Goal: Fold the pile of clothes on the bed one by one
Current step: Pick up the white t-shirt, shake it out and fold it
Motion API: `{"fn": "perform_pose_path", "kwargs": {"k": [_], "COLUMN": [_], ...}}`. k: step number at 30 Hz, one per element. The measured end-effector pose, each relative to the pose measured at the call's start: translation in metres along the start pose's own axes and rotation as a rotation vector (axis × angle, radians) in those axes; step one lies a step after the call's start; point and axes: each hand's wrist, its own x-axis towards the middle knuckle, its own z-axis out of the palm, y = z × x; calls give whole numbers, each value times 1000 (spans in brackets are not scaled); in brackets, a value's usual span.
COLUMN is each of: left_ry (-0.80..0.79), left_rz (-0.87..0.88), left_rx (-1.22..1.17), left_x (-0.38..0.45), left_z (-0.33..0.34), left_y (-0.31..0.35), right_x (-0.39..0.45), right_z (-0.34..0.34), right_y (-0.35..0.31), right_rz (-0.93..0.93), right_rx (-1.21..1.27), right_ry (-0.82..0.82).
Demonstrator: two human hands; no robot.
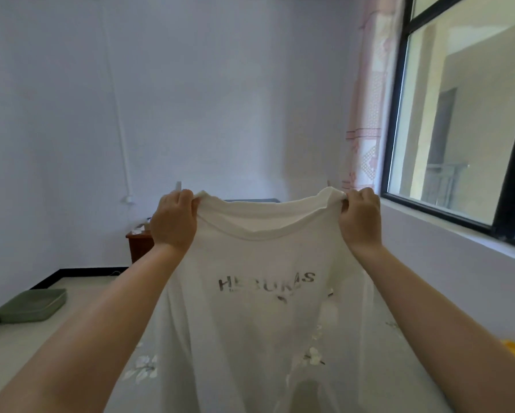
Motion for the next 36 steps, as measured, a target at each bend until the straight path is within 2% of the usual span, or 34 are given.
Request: {"fn": "perform_pose_path", "kwargs": {"k": [5, 9, 12, 15, 20, 26, 30, 34, 36], "left_ry": [163, 280, 316, 285, 106, -255, -556, -739, -770], "left_rz": [68, 183, 236, 268, 300, 234, 109, -26, -98], "left_rx": [7, 51, 150, 259, 366, 437, 374, 424, 440], "left_x": [1, 10, 20, 26, 6, -58, -100, -133, -149], "left_z": [-60, -96, -117, -127, -99, -8, 60, 124, 155], "left_y": [-15, -28, -36, -45, -67, -108, -142, -178, -194], "right_x": [-27, -28, -27, -26, -47, -95, -127, -153, -163], "right_z": [-20, -33, -37, -32, 14, 125, 205, 278, 310], "right_y": [-34, -67, -86, -93, -76, -16, 23, 52, 64], "right_rz": [-211, -246, -276, -245, -277, -108, -40, -20, -11], "right_rx": [19, 64, 6, -6, -48, -58, -51, -36, -28], "right_ry": [279, 367, 386, 302, 150, -329, -523, -653, -691]}}
